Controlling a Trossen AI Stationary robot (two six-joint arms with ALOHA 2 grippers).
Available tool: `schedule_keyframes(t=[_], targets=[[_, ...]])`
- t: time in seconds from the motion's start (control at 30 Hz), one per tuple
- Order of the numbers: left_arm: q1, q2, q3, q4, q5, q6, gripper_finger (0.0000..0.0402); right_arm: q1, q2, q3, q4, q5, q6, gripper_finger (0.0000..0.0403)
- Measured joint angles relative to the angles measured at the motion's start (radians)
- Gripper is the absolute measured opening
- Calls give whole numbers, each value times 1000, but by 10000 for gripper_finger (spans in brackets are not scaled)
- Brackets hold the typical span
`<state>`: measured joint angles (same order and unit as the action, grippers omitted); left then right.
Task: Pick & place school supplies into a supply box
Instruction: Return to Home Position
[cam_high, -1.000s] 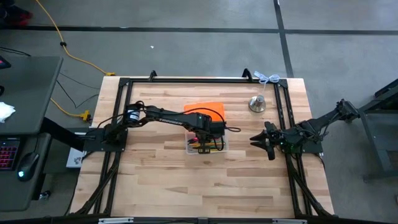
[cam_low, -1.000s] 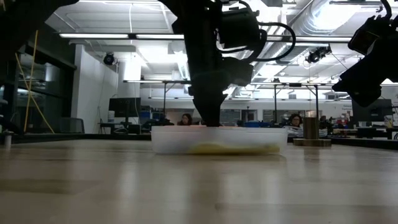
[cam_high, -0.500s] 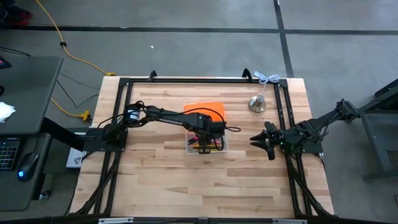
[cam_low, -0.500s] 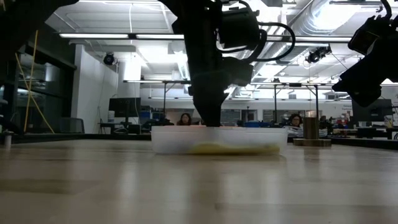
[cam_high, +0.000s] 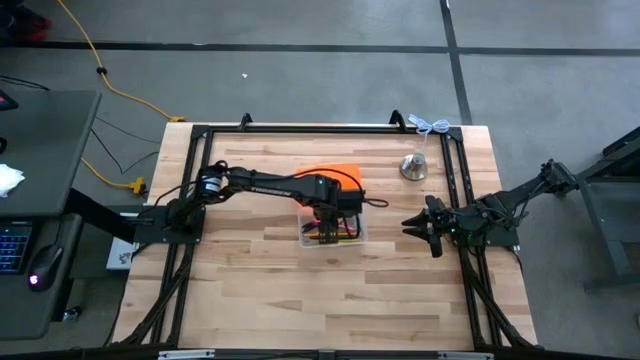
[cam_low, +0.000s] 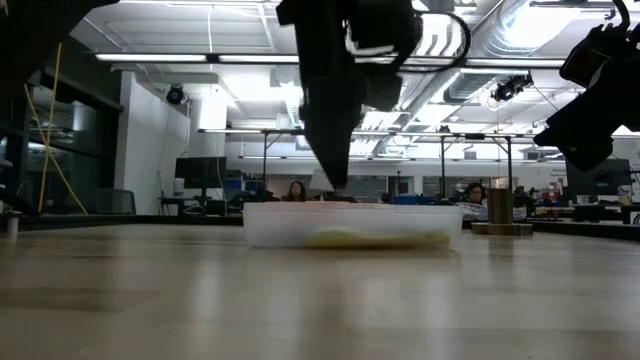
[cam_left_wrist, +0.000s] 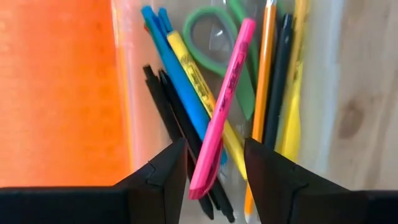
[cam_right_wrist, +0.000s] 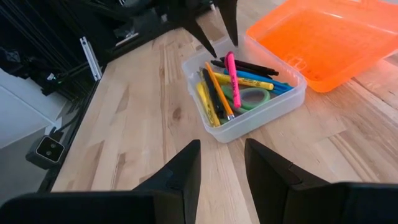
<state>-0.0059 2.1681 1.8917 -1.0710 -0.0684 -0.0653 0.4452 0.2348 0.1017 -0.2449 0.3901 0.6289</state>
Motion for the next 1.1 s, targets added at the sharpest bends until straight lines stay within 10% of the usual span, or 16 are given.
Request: schedule_keyframes(t=[1.1], targets=[[-9,-53,440,-500,-113,-135,189,0,0,0,36,-4,35,103]])
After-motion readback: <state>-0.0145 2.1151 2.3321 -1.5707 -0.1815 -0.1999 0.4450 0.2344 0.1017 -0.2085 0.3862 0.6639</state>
